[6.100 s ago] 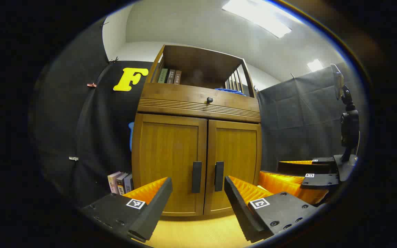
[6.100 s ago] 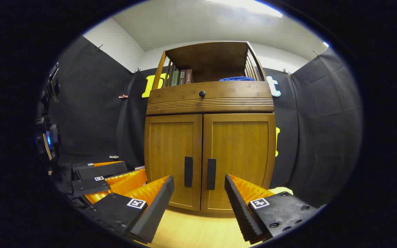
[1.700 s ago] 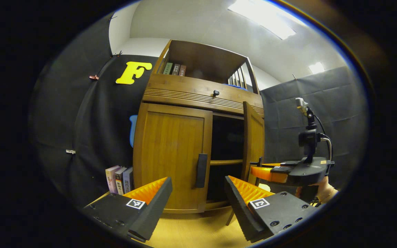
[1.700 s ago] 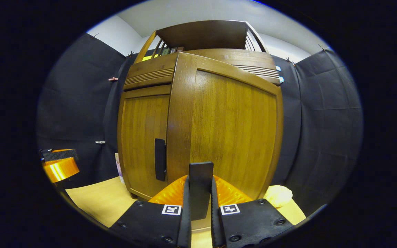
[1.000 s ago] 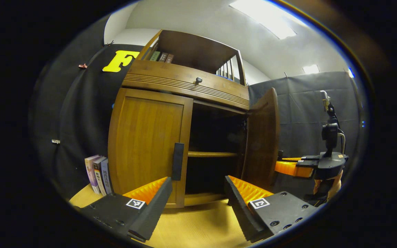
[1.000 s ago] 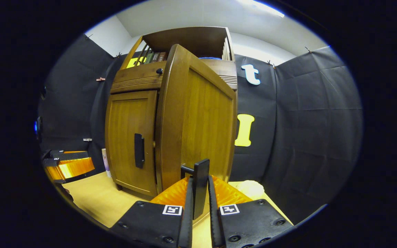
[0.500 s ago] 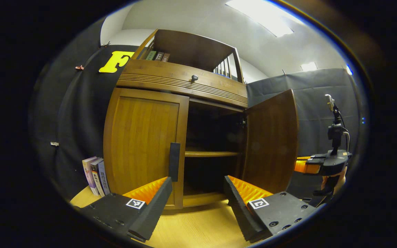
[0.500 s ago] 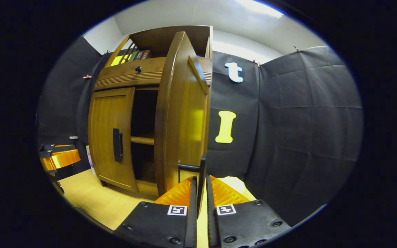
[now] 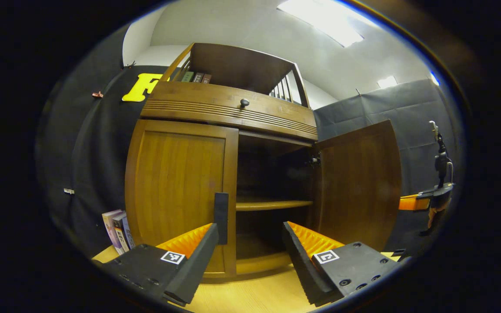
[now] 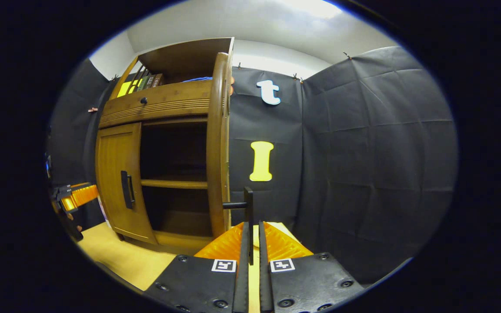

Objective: Open the right door of the double-door shoe cabinet with the right hand, and open the left door with the left hand.

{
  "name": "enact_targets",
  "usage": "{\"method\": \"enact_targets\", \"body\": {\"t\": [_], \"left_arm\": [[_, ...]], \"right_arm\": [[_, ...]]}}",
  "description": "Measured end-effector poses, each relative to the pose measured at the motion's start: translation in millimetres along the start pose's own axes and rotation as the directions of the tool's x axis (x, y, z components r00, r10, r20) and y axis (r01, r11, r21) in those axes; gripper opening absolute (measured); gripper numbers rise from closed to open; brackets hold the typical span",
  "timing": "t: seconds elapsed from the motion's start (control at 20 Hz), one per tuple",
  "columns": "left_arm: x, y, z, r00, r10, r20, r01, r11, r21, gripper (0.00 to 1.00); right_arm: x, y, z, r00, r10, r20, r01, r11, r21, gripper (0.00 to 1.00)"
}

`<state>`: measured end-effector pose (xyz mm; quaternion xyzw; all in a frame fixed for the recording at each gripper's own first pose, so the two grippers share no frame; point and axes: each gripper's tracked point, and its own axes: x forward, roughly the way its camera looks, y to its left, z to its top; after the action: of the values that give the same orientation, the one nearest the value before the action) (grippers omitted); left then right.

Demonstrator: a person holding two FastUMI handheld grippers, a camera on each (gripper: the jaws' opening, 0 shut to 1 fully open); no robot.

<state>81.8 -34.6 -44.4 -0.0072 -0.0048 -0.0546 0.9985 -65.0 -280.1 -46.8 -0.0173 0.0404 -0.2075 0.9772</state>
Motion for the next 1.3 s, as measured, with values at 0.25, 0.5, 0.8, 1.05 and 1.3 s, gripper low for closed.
{"method": "enact_targets", "body": {"t": [0.25,0.5,0.8,1.05,1.3], "left_arm": [[35,24,-6,0.998,0.071,0.002,-0.070,0.996,-0.059,0.92],[75,59,-18,0.984,0.179,-0.015,-0.179,0.984,0.005,0.96],[114,73,-17,0.982,0.191,0.006,-0.191,0.980,0.052,0.93],[135,74,-39,0.983,0.183,-0.035,-0.181,0.982,0.057,0.89],[148,75,-44,0.982,0.181,-0.047,-0.180,0.983,0.030,0.67]], "right_arm": [[-17,1,1,0.998,0.063,0.017,-0.064,0.998,0.027,0.20],[-40,-7,4,0.996,0.074,0.051,-0.073,0.997,-0.034,0.26],[-73,-46,-1,0.997,0.016,0.071,-0.013,0.999,-0.048,0.92],[-88,-66,6,0.992,-0.045,0.114,0.051,0.998,-0.048,0.92],[-96,-79,7,0.988,-0.090,0.128,0.094,0.995,-0.026,0.92]]}}
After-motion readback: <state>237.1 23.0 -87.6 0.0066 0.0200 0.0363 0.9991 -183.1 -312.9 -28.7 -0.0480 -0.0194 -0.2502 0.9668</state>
